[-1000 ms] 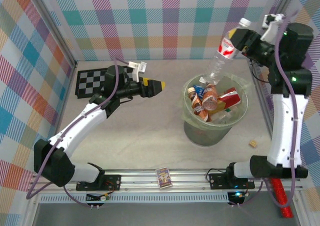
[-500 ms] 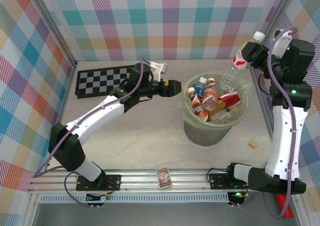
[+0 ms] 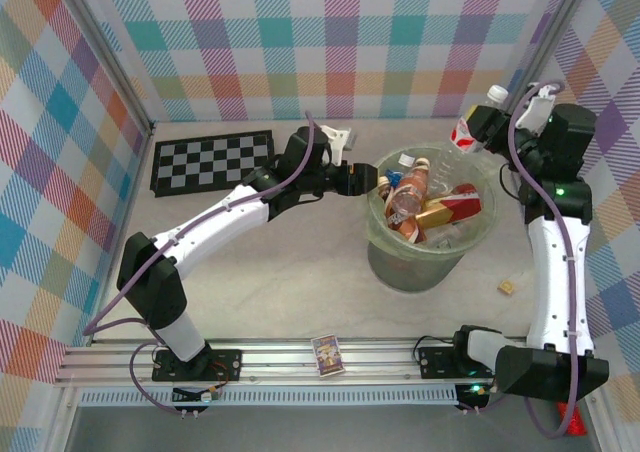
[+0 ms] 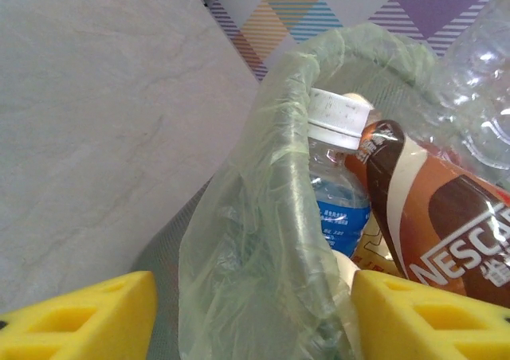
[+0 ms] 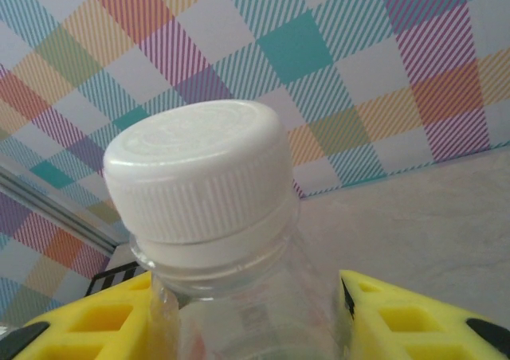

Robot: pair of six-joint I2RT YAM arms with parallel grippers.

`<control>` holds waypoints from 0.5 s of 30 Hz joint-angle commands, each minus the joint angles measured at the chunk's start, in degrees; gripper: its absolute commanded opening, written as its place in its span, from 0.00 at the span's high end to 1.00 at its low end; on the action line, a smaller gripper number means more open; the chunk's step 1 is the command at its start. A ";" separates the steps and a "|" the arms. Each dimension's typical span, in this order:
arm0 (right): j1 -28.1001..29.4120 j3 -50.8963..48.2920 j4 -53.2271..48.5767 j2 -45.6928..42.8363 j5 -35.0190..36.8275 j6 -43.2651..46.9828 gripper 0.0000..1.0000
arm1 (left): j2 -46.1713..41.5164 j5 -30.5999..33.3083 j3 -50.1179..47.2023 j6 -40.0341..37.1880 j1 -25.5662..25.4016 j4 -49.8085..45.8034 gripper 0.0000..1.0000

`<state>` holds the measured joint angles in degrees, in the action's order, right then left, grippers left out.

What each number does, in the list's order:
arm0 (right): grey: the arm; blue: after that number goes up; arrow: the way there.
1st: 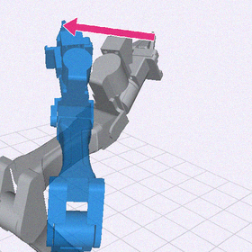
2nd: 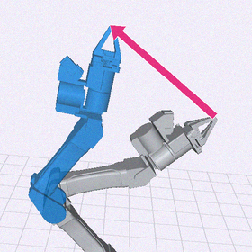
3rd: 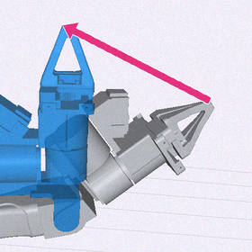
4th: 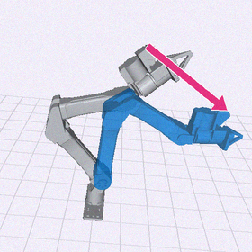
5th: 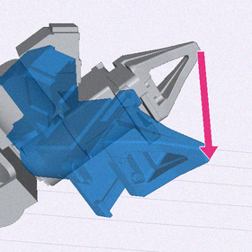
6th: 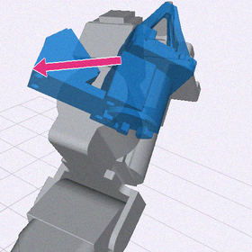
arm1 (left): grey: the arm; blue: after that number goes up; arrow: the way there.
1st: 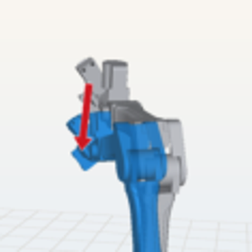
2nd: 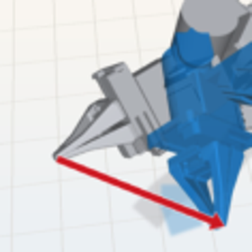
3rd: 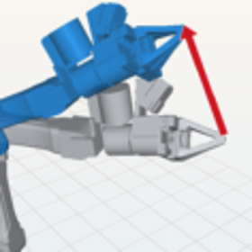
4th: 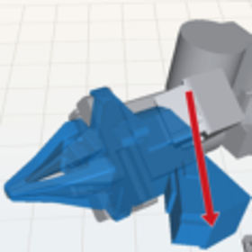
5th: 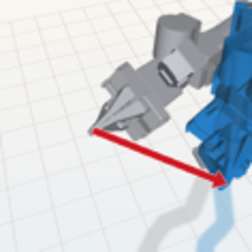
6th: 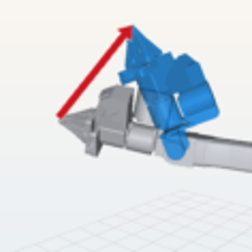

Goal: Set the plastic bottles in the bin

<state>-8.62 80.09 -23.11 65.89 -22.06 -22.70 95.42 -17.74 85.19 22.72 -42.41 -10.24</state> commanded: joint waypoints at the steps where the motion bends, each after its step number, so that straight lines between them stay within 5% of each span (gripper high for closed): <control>1: 3.09 -4.25 -2.07 -1.61 -2.19 -2.17 0.67 | 1.00 3.57 1.50 -1.12 -0.41 -3.80 0.39; 15: 11.45 -6.69 -5.33 -4.98 4.33 -3.26 0.67 | -1.12 9.56 3.30 -1.01 0.02 -11.28 0.57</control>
<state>1.74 72.38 -19.59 61.12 -18.59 -27.66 95.29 -12.60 87.96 22.70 -42.74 -14.92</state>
